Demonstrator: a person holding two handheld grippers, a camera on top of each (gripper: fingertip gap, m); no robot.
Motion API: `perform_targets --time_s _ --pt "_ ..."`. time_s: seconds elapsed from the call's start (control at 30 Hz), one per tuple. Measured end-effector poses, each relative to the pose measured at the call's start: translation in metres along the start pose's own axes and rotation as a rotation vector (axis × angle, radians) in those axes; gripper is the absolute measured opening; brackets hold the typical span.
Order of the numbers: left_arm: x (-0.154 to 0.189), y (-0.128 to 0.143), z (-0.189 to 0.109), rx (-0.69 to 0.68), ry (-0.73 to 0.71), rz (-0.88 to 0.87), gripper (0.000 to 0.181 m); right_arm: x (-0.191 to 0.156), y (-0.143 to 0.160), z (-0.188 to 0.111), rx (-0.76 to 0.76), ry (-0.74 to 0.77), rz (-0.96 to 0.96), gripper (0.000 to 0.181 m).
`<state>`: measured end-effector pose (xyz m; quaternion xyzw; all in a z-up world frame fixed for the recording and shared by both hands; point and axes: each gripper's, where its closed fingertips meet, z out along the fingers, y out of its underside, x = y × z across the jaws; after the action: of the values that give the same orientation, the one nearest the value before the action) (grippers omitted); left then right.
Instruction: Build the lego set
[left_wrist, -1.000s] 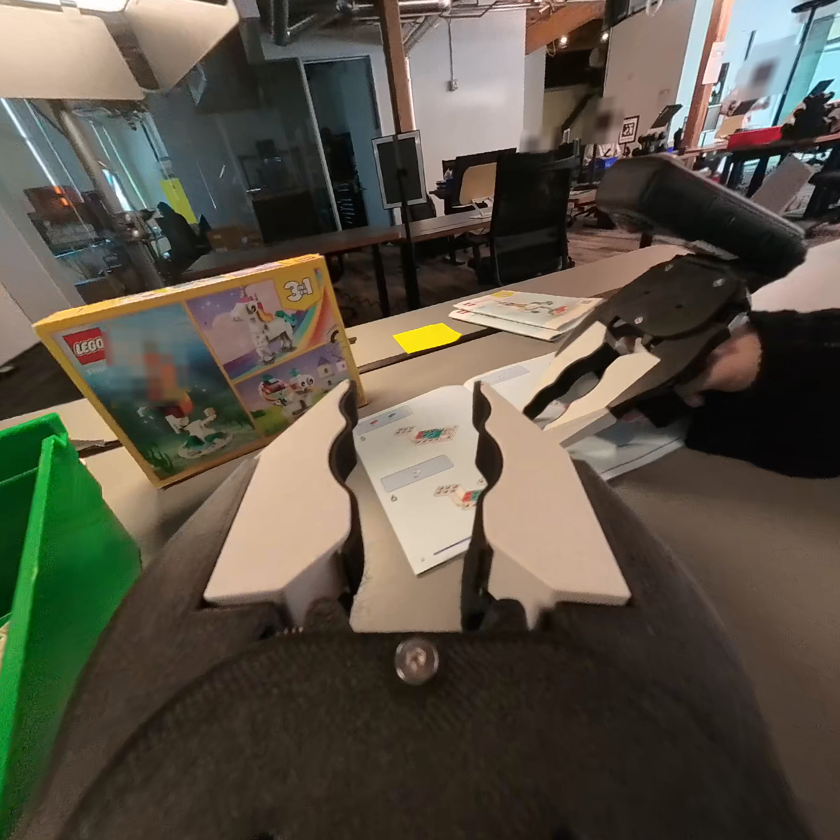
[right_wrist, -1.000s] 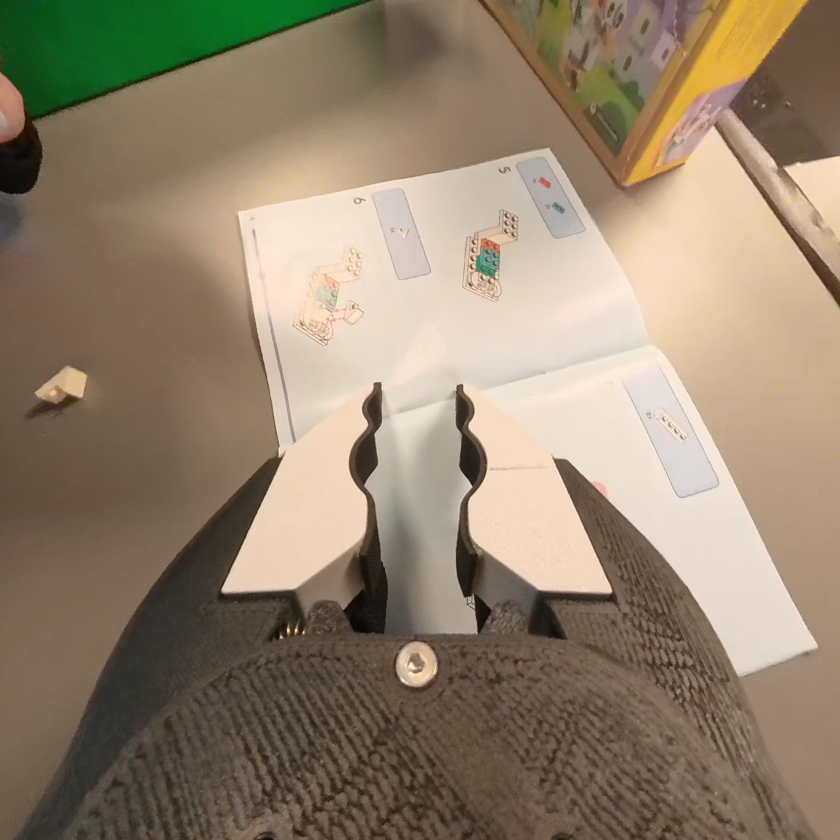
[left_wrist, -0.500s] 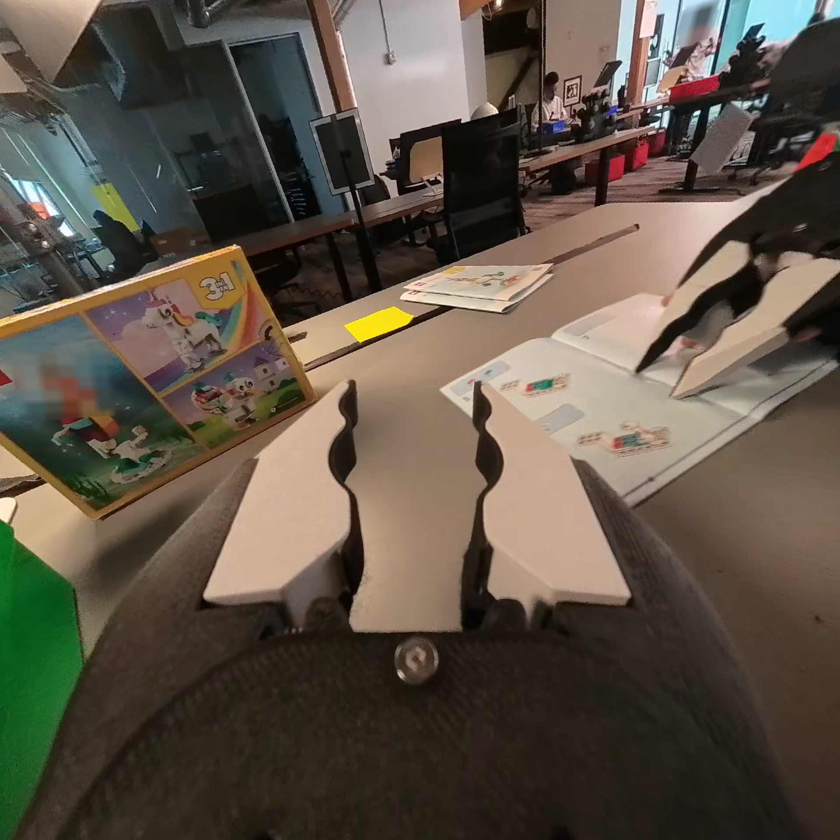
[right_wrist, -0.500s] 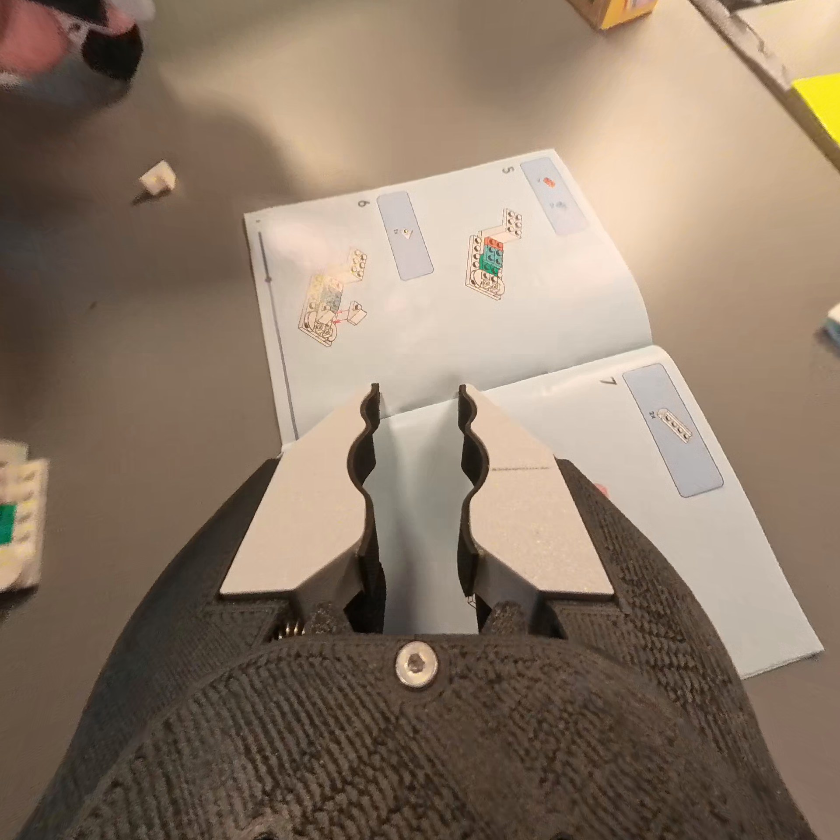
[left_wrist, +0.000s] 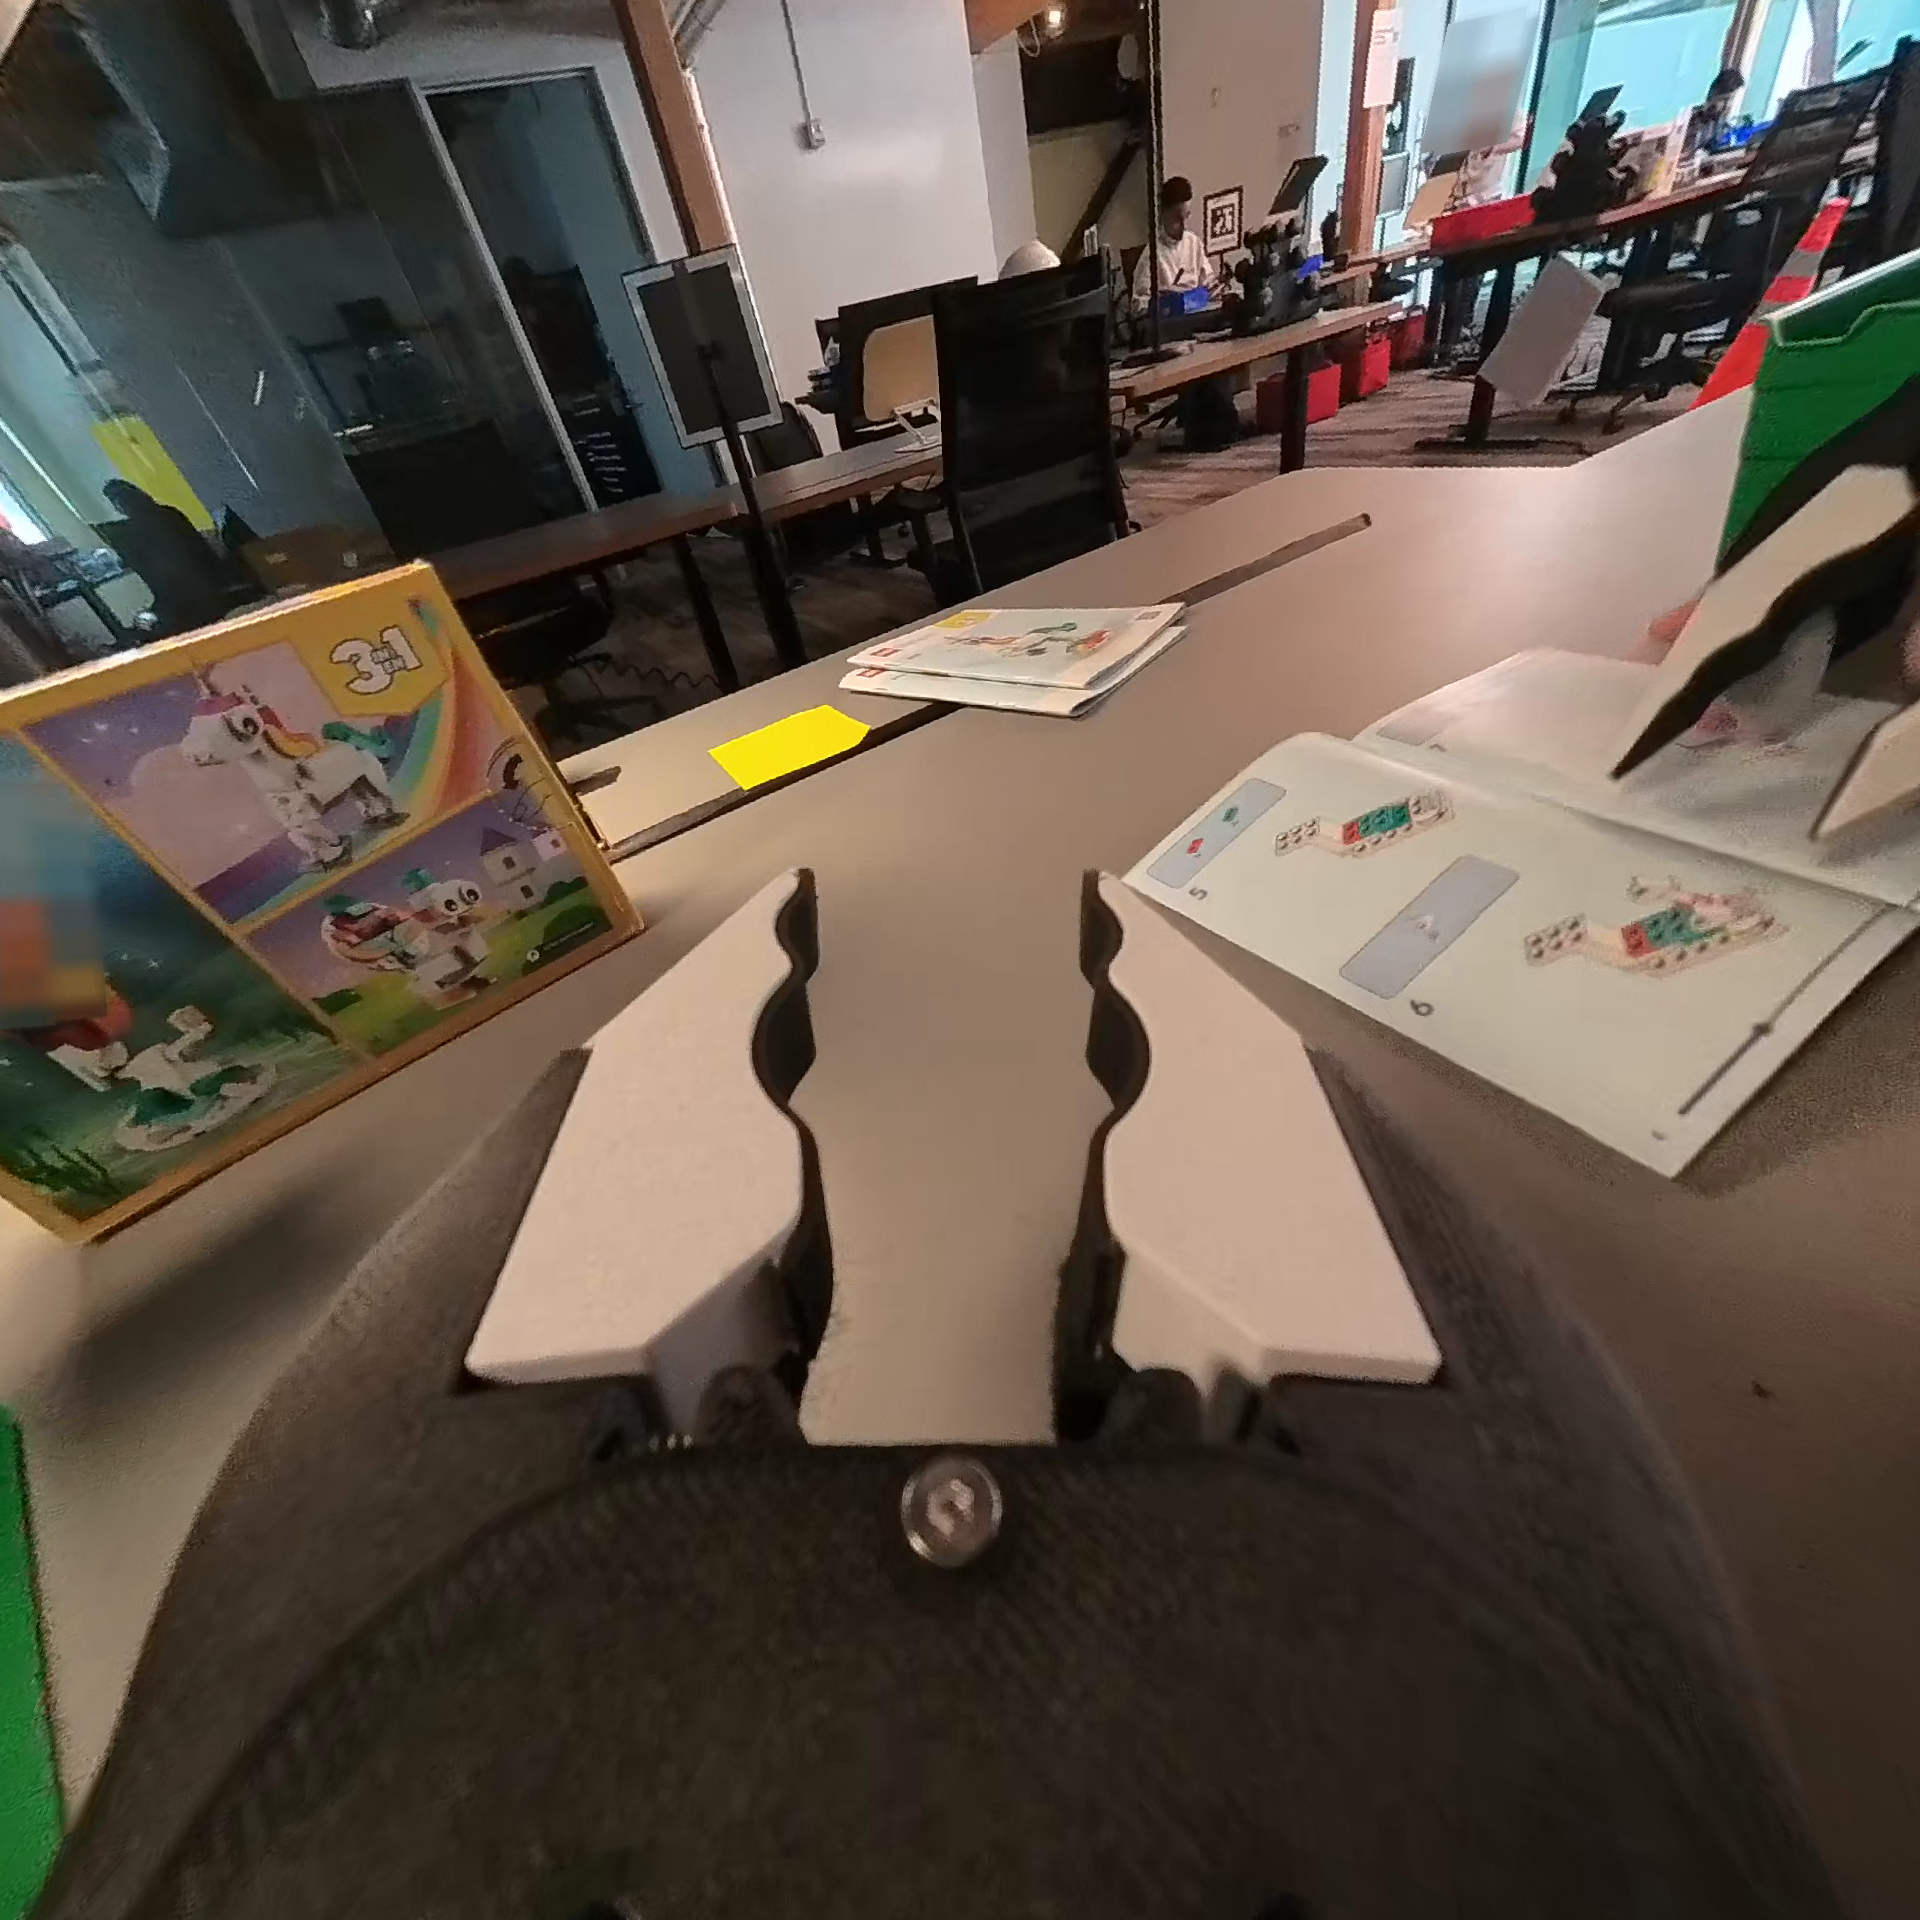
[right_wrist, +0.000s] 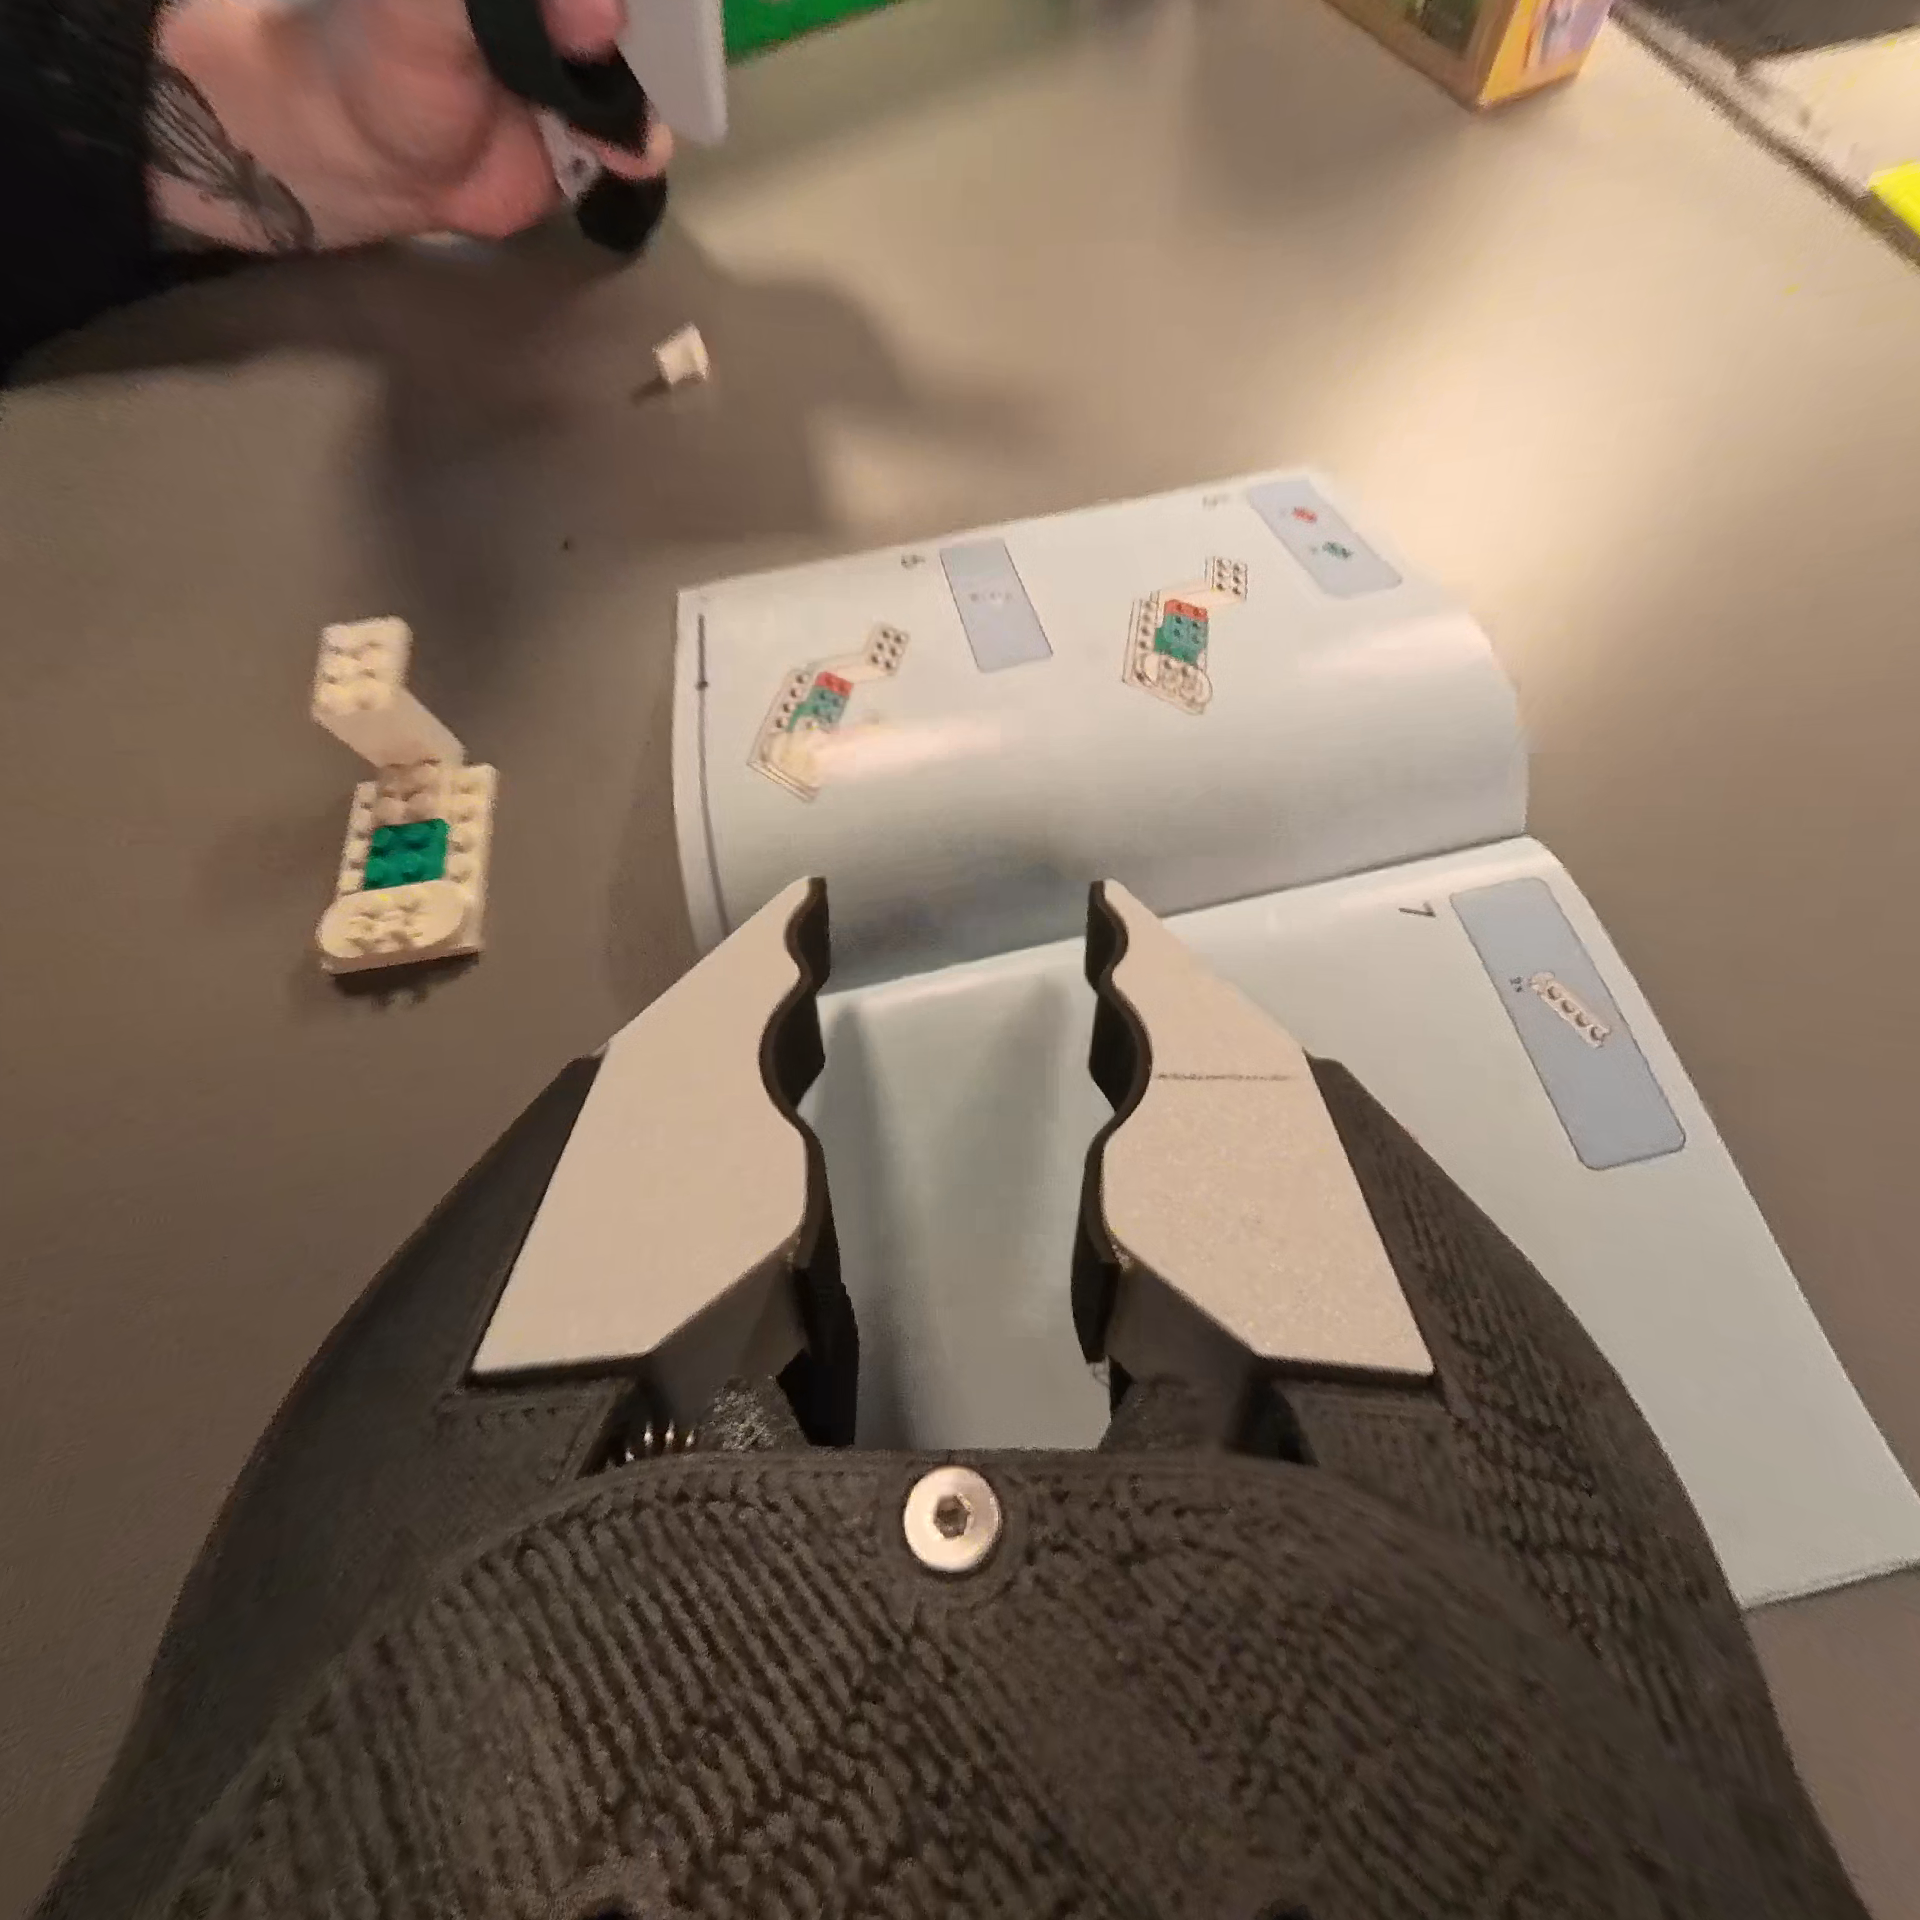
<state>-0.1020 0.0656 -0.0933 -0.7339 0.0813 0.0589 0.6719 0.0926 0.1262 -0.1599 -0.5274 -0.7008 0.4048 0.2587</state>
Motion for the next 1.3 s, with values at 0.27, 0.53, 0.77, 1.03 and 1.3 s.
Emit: perform_targets --time_s 0.27,0.53,0.77,1.03,1.3 --pt "-0.004 -0.003 -0.003 0.018 -0.009 -0.005 0.050 0.025 -0.084 -0.070 0.652 0.312 -0.126 0.047" --pt "-0.004 -0.006 -0.004 0.040 -0.008 -0.018 0.049 0.066 -0.081 -0.112 0.654 1.040 -0.396 0.017" --pt "-0.001 -0.007 -0.005 0.047 0.001 -0.005 0.049 0.078 -0.074 -0.118 0.603 1.116 -0.384 0.011" --pt "-0.007 -0.016 -0.008 0.087 -0.068 0.015 0.066 0.084 -0.069 -0.115 0.572 1.124 -0.372 0.010" --pt "0.027 -0.031 -0.020 0.158 0.053 0.129 0.067 0.087 -0.065 -0.118 0.540 1.165 -0.372 0.009"
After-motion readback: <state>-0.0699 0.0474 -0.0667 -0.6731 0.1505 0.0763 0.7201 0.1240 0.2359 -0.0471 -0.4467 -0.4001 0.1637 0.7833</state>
